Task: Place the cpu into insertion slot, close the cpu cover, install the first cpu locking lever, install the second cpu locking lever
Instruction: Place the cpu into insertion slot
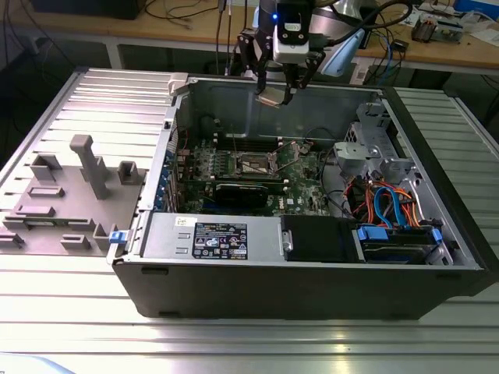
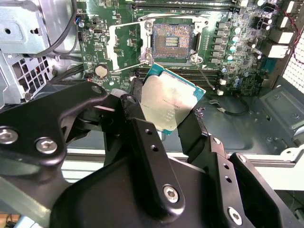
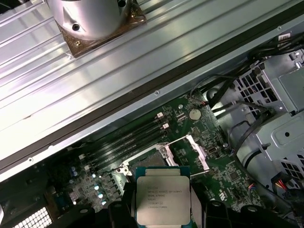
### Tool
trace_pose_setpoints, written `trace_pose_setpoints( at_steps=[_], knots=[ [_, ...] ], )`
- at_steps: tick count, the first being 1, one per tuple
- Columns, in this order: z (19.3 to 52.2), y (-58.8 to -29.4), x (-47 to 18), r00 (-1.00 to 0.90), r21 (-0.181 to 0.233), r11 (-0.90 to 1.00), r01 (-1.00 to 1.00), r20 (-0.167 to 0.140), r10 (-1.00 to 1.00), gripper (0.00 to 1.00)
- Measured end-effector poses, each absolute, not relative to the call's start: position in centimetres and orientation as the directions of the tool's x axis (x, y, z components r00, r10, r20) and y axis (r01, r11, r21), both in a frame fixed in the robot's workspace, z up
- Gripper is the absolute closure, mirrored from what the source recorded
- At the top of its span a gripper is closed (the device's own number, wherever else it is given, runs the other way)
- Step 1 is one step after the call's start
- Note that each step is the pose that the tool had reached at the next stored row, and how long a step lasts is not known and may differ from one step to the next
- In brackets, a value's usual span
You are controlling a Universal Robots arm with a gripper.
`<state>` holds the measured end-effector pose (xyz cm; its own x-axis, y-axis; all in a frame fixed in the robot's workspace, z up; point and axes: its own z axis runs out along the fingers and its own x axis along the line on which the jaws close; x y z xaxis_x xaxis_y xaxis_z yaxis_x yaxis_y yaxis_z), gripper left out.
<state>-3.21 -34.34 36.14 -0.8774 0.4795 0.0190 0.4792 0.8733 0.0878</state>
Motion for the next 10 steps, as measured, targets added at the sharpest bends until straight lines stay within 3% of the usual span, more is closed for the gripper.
trace_pose_setpoints(
  at_steps=[10],
  knots=[
    [36.14,-34.34,-3.21,-0.826,0.088,0.822,0.562,0.019,0.563,0.46]
  ],
)
